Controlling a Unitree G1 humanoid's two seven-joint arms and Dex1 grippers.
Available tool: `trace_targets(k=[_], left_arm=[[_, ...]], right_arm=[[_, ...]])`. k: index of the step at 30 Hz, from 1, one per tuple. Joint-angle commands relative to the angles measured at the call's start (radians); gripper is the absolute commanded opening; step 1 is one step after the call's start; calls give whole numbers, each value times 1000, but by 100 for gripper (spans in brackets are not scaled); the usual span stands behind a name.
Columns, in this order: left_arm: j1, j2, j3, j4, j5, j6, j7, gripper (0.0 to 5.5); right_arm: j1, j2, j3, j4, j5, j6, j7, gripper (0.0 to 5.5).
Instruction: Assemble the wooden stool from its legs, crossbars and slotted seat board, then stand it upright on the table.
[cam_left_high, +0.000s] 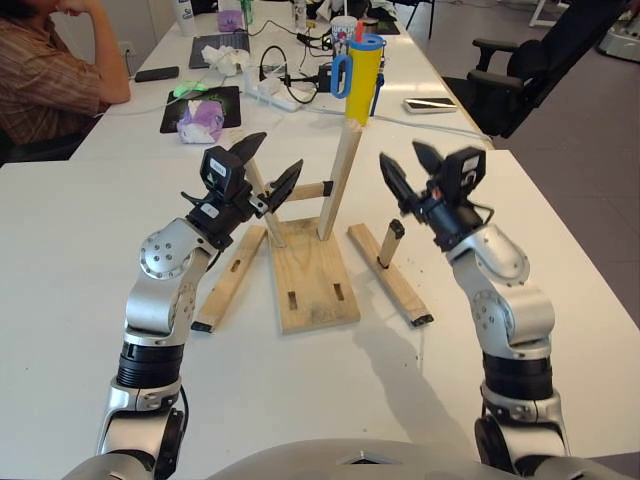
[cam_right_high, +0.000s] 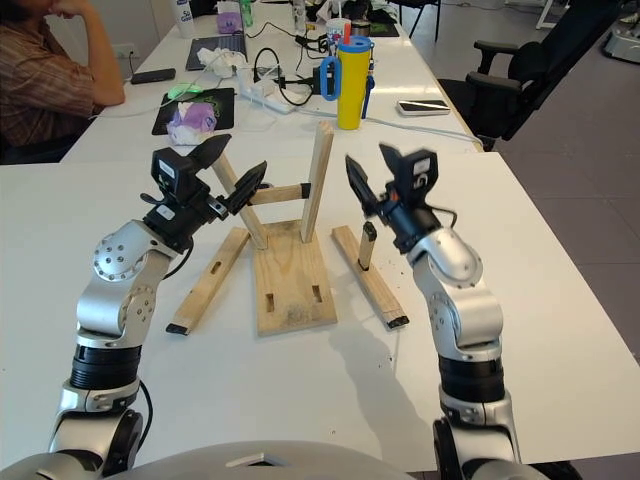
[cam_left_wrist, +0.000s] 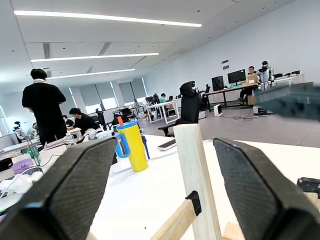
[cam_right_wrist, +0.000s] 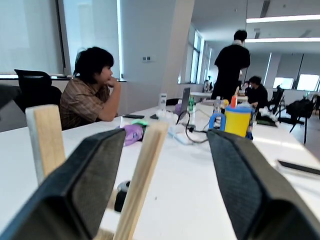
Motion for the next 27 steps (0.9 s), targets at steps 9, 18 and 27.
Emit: trace_targets(k=[9,18,27], left_arm=[[0,1,-7,15,10,1,11,358],[95,53,-67,-52,-92,95,-141,358],[256,228,-166,-130,-45,85,-353,358]], right_arm=[[232,26,157,340,-178,117,-57,297],[7,31,2,175,-64,40,-38,297],[-83,-152,-238,231,58,295,-29,297]])
